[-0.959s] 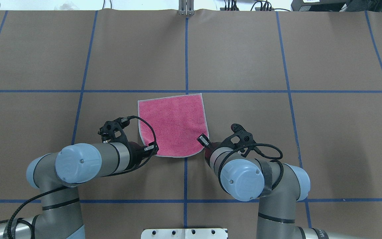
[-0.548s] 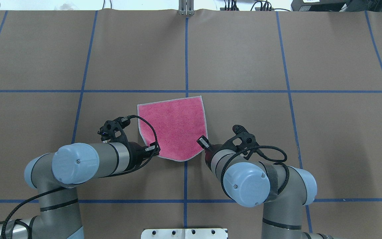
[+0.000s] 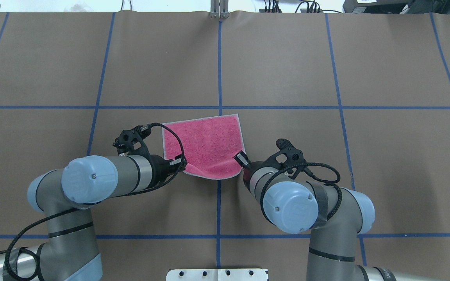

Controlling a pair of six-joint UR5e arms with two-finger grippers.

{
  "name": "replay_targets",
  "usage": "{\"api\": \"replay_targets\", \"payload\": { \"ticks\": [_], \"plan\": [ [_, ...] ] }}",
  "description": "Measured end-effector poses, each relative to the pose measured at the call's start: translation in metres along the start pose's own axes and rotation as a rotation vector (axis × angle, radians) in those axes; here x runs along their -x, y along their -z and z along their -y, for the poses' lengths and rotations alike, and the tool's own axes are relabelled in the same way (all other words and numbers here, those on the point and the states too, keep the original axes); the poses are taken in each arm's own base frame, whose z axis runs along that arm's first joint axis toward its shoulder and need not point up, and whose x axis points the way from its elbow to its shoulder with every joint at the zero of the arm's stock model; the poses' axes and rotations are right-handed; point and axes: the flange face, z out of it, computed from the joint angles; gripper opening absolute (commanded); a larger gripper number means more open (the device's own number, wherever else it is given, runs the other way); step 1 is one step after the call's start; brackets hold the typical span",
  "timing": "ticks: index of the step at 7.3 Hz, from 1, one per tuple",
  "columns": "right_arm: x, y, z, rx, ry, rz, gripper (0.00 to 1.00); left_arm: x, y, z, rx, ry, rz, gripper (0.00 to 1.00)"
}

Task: Fold towel twice with both arms
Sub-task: 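Lift the near edge with both grippers and fold it toward the far edge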

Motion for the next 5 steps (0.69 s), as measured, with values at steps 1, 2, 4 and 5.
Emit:
{"api": "replay_targets", "payload": {
  "ticks": [1, 2, 4, 5],
  "plan": [
    [0.008, -0.002, 0.009, -0.015, -0.008, 0.007, 0.00, -0.003, 0.001, 0.011, -0.019, 0.007, 0.007, 0.00],
    [0.016, -0.004, 0.015, -0.027, -0.016, 0.014, 0.00, -0.007, 0.002, 0.021, -0.037, 0.013, 0.018, 0.00],
    [0.034, -0.010, 0.020, -0.043, -0.028, 0.027, 0.00, -0.011, 0.001, 0.032, -0.059, 0.022, 0.036, 0.00],
    [0.044, -0.017, 0.021, -0.054, -0.033, 0.028, 0.00, -0.012, -0.003, 0.037, -0.066, 0.024, 0.044, 0.00]
  ]
}}
